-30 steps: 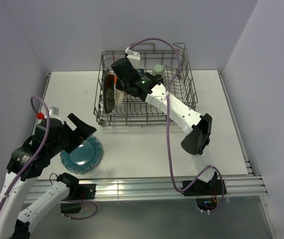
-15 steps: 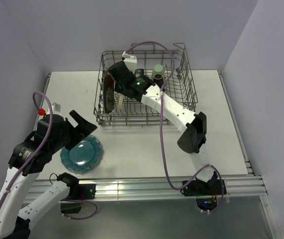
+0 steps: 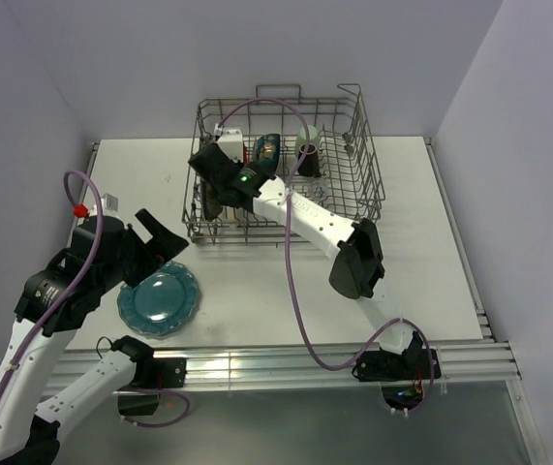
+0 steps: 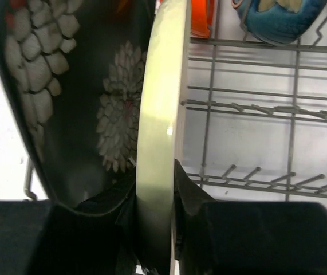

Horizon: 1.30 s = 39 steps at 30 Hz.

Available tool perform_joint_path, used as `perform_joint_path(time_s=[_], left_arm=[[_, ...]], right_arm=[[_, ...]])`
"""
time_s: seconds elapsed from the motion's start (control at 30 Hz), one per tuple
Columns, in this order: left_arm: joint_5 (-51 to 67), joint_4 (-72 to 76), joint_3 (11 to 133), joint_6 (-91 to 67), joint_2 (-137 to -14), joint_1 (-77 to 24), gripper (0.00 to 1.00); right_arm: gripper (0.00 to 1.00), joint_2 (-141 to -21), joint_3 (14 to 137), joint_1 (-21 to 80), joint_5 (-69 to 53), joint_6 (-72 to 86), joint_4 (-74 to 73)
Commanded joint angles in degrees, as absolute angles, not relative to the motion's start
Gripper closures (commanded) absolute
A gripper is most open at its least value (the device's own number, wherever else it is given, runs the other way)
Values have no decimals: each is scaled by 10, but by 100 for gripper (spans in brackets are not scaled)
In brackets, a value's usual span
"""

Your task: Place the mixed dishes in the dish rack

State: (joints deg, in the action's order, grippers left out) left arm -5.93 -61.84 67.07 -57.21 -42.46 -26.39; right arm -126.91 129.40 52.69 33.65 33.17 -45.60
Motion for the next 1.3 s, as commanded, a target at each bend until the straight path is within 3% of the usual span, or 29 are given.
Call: perform_joint_path(time_s=[0.0, 0.03, 0.07, 0.13, 0.17, 0.23, 0.6, 0.9, 1.27], left_arm=[[-69, -622, 697, -555, -432, -265, 3], [-69, -622, 700, -555, -436, -265, 3], [-69, -623, 700, -555, -438, -265, 3], [-68, -623, 700, -560, -440, -265, 2], [-67, -623, 699, -562, -442, -265, 2], [-62, -623, 693, -565, -446, -265, 2], [-85, -659, 688, -609, -478, -265, 2], [-49, -628, 657, -646, -484, -265, 2], [-21, -582, 650, -662, -503, -265, 2]], right_arm=[[72, -1259, 1336, 530, 350, 338, -409], [67, -1259, 1336, 531, 349, 338, -409], [54, -1259, 1337, 530, 349, 338, -409], [38, -1259, 1338, 530, 348, 340, -411], [24, -1257, 1338, 530, 348, 338, -412], [18, -1253, 1336, 530, 350, 339, -413], [14, -1169, 1262, 530, 353, 350, -410], [13, -1019, 1095, 540, 351, 334, -392], [13, -891, 957, 630, 313, 281, -367]])
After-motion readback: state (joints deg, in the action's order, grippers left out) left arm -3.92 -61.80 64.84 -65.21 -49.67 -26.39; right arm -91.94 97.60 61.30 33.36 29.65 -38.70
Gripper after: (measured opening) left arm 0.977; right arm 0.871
